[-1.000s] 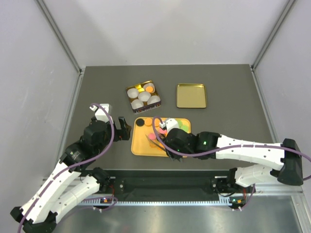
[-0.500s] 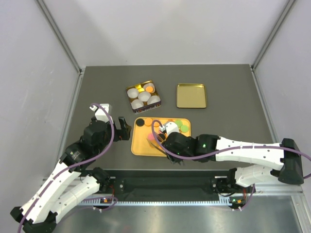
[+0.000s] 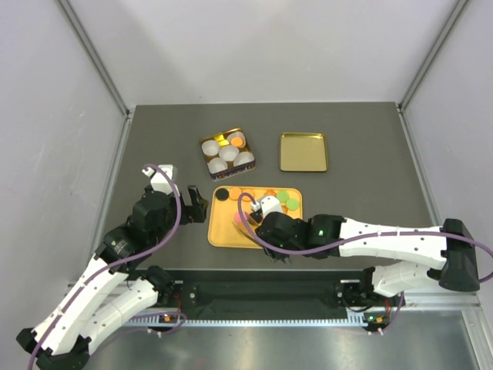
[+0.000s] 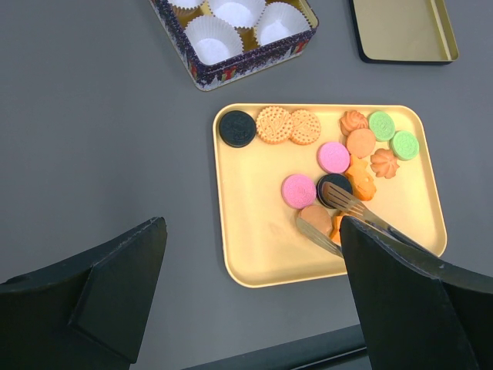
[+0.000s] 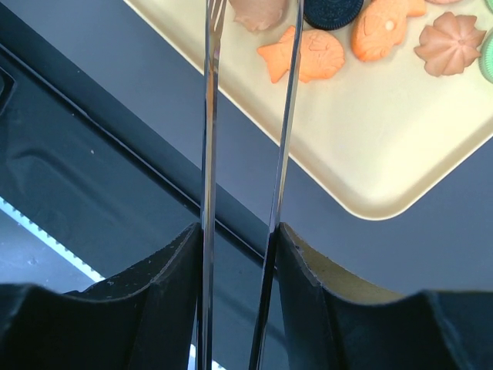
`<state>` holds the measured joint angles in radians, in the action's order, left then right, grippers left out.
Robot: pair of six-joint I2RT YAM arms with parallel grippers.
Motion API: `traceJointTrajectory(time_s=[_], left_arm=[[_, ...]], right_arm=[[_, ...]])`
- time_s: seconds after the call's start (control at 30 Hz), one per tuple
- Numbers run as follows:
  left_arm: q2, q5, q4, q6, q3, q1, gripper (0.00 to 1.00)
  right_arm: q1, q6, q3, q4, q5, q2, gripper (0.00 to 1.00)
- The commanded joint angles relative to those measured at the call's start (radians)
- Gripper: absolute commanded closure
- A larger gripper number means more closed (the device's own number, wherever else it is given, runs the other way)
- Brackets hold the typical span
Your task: Pack the cookies
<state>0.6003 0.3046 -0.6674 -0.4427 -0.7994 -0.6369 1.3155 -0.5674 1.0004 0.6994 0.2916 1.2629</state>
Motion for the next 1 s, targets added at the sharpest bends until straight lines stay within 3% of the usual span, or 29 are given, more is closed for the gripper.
traceJointTrajectory(time_s=[0.0,0.97], left_arm=[[-0.005,0.007,0.008,0.004,-0.001,-0.003,0.01],[-0.007,0.002,0.009,0.002,-0.001,-0.001,0.01]], right_arm=[[0.019,-0.012,-0.006,-0.012,0.027,0.004,0.58],[0.036,-0.011,0.017,-0.001,0.043,0.046,0.58]])
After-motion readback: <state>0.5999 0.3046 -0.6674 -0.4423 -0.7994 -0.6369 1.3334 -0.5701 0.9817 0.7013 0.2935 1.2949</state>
